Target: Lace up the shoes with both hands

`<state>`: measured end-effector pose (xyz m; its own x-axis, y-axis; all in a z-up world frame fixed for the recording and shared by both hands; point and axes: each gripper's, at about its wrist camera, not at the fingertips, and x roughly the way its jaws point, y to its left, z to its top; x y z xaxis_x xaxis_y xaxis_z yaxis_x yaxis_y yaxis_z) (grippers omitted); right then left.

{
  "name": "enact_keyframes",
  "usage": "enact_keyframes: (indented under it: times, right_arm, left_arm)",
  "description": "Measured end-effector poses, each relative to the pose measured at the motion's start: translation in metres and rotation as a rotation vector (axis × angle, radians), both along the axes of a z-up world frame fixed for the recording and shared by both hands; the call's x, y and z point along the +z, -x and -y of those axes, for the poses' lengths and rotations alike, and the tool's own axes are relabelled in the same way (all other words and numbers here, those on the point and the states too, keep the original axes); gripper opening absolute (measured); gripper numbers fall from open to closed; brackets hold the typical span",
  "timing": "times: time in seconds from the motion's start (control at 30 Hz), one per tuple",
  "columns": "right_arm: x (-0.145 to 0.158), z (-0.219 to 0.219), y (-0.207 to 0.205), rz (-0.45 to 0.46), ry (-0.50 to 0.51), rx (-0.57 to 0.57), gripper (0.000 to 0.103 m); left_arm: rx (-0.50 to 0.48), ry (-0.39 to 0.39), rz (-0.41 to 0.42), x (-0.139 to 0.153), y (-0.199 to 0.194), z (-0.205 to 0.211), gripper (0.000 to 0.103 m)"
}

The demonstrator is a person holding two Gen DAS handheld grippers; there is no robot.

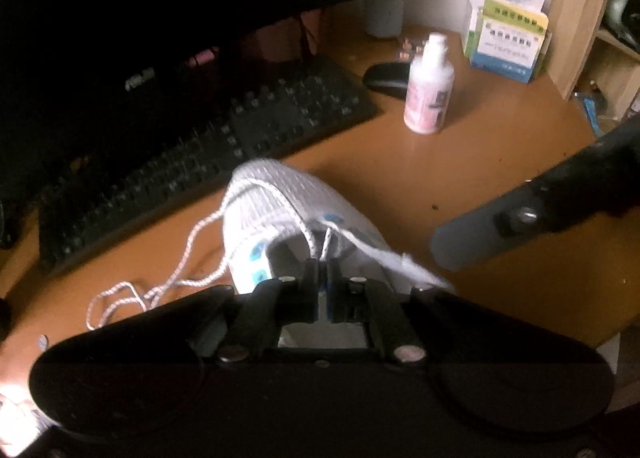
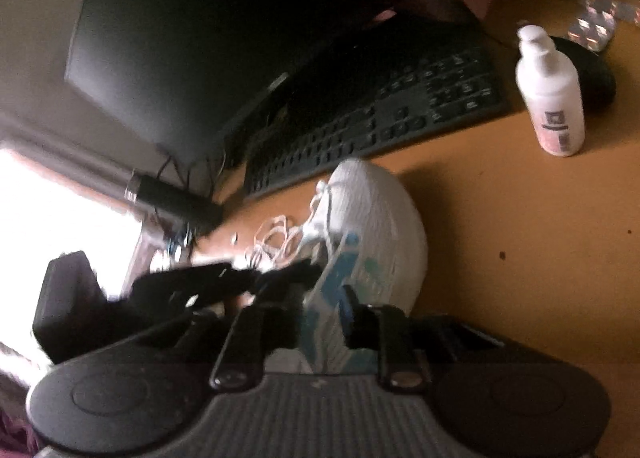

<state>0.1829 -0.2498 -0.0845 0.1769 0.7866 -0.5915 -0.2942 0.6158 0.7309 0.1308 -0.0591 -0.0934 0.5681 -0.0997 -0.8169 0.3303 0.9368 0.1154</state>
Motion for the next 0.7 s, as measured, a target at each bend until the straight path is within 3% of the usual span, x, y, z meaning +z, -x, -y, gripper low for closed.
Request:
enact_keyframes:
  times: [0.23, 0.7]
  right_arm:
    - [-0.007, 0.006, 0.005, -0.036, -0.027, -0.045, 0.026]
    - [-0.007, 0.005, 0.001, -0.046, -0.017, -0.062, 0.026]
  left_arm:
    - [0.027, 0.003, -0.045, -0.009, -0.008, 0.001, 0.001]
    - [0.018, 0.016, -0.009, -0.013, -0.008, 0.000, 0.001]
